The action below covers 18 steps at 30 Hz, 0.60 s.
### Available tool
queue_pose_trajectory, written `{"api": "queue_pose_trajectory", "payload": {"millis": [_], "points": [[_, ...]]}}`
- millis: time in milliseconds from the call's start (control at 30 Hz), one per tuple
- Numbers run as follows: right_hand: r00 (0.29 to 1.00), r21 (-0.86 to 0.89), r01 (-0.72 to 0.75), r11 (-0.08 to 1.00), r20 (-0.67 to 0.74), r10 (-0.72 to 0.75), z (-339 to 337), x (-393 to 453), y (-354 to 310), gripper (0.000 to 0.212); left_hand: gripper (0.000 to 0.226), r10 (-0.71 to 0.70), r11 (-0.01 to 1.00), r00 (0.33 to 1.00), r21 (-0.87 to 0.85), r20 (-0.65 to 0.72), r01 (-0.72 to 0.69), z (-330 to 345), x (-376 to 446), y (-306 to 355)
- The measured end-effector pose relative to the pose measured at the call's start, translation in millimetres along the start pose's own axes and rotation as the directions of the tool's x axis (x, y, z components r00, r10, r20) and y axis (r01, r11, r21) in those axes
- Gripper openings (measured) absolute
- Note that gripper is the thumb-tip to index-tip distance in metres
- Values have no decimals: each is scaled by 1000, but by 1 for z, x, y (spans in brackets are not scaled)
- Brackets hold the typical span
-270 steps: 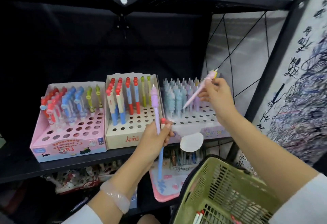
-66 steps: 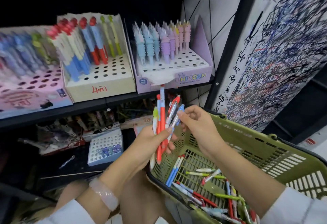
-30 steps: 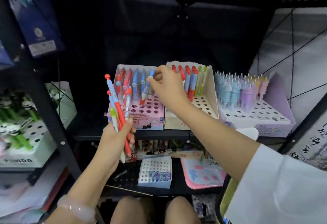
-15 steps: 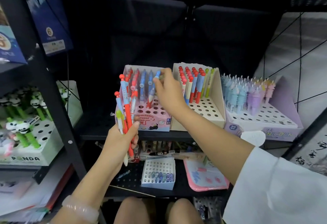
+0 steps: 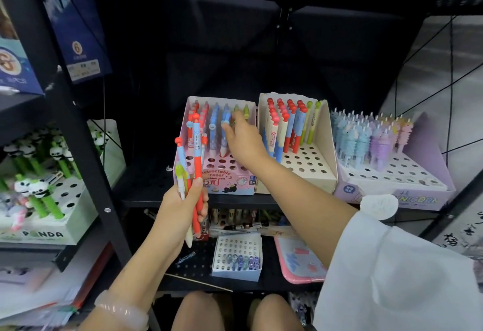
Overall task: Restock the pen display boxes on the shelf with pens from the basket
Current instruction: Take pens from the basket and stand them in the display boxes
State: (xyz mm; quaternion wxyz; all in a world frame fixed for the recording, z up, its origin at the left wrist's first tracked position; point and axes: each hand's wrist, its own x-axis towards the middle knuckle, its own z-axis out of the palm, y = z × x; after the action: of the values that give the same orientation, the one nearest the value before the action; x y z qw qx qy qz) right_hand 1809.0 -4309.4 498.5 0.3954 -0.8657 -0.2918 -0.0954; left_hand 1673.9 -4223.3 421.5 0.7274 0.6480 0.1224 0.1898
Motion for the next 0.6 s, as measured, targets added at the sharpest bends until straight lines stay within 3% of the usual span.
{"api": "queue_pose_trajectory", "payload": {"millis": [200, 333, 433, 467, 533, 600], "points": [[1000, -77, -19, 997, 5, 19, 6, -2, -1, 31, 25, 6, 1000, 1000, -19, -7, -6, 2, -1, -1], [998, -12, -62, 998, 1, 62, 4, -9, -4, 30, 28, 10, 1000, 1000, 1, -24, -10, 4, -3, 1], [989, 138, -51, 989, -128, 69, -3, -18, -10, 25, 26, 25, 999, 998, -19, -51, -26, 6, -1, 6], [993, 245, -56, 968, -85, 79, -5, -22, -13, 26, 25, 33, 999, 997, -27, -64, -35, 8, -1, 7], [989, 426, -127, 896, 128, 79, -7, -32, -21, 36, 24, 41, 998, 996, -44, -78, -44, 13, -1, 10], [969, 474, -161, 866, 243, 47, -6, -42, -24, 35, 23, 47, 997, 996, -64, -74, -51, 19, -2, 12]]}}
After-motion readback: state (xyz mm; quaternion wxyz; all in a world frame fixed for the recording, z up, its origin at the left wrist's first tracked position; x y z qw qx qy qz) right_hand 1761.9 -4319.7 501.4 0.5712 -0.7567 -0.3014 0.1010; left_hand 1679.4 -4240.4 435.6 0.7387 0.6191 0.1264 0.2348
